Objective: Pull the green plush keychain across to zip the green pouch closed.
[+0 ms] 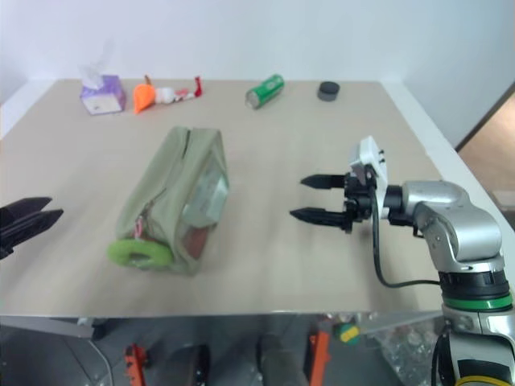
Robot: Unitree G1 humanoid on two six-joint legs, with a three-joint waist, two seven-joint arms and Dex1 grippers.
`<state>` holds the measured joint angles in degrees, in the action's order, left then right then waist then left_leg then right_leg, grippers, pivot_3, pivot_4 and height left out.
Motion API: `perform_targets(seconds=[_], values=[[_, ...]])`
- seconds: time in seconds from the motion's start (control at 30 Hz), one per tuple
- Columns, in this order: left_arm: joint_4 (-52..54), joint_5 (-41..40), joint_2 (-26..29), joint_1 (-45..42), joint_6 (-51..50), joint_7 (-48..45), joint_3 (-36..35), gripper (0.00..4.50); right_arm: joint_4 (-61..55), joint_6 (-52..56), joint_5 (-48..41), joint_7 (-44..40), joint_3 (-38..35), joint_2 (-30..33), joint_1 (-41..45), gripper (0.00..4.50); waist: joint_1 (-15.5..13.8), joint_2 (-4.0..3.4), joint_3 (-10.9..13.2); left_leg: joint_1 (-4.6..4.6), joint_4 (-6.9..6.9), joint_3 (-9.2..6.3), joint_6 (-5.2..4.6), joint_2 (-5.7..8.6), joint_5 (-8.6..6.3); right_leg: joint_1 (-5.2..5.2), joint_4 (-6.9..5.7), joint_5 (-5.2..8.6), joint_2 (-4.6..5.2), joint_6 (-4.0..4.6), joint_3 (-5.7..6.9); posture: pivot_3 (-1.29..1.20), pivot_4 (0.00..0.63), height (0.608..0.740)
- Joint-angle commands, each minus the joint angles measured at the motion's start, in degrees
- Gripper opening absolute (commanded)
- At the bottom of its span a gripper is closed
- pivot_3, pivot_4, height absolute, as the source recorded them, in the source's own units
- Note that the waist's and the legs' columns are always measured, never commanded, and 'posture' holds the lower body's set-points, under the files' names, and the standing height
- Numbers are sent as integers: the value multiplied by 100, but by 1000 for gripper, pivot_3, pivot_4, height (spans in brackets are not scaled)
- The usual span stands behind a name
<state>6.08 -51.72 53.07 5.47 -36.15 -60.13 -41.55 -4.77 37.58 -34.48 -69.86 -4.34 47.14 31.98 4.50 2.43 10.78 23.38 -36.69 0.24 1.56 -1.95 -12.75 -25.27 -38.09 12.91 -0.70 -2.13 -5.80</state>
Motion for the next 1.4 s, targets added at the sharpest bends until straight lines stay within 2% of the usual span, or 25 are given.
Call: perform_targets(seconds=[0.03, 0.2, 0.5, 0.7, 0.93, 1.2, 1.3, 1.4], values=[[42, -16, -57, -76, 27, 71, -121, 3046, -132, -199, 125, 6, 151, -64, 228, 4383, 0, 0, 0, 0, 0, 0, 0, 0, 0, 0, 0, 0, 0, 0, 0, 0, 150, 740], [365, -171, -285, -465, 23, 309, 91, 3046, 242, -1033, 981, -167, 1005, -361, 962, 4383, 20, 3, 2, -10, -5, 17, 3, -18, 2, -1, -2, -19, -7, 12, 3, 0, 150, 740], [1618, -709, -261, -1127, -175, 643, 562, 3046, 908, -2324, 1707, -792, 1706, -964, 2543, 4383, -9, 2, 3, -2, -3, 9, 8, -17, 3, -2, -2, -18, -5, 11, 9, 0, 150, 740], [2152, -1101, -147, -1465, -293, 748, 717, 3046, 1918, -4088, 2652, -1278, 2349, -1505, 3767, 4383, 17, 2, 3, -3, -1, 3, 8, -19, 3, -2, -3, -18, -6, 16, 17, 0, 150, 740], [2322, -1150, -199, -1331, -286, 855, 772, 3046, 3209, -5463, 3317, -1217, 2716, -2261, 4378, 4383, 5, 2, 3, -5, -4, -10, 21, -24, 11, 2, -9, -22, -9, 32, 35, 0, 150, 740], [2464, -1211, -208, -1036, -291, 984, 632, 3046, 3853, -6175, 3481, -1392, 2861, -2800, 4611, 4383, 2, 2, 3, -2, -1, -19, 27, -23, 14, 1, -10, -34, -6, 58, 45, 0, 150, 740], [2517, -1255, -228, -900, -273, 1048, 548, 3079, 3988, -6327, 3543, -1396, 2874, -2858, 4593, 3630, 0, 1, 3, -2, -1, -25, 30, -24, 16, 1, -12, -33, -5, 62, 53, 0, 150, 740], [2553, -1294, -249, -820, -247, 1114, 506, 3079, 4050, -6392, 3538, -1516, 2878, -2855, 4533, 2589, -4, 1, 4, -2, -1, -30, 33, -25, 18, 3, -13, -33, -5, 67, 61, 0, 150, 740]])
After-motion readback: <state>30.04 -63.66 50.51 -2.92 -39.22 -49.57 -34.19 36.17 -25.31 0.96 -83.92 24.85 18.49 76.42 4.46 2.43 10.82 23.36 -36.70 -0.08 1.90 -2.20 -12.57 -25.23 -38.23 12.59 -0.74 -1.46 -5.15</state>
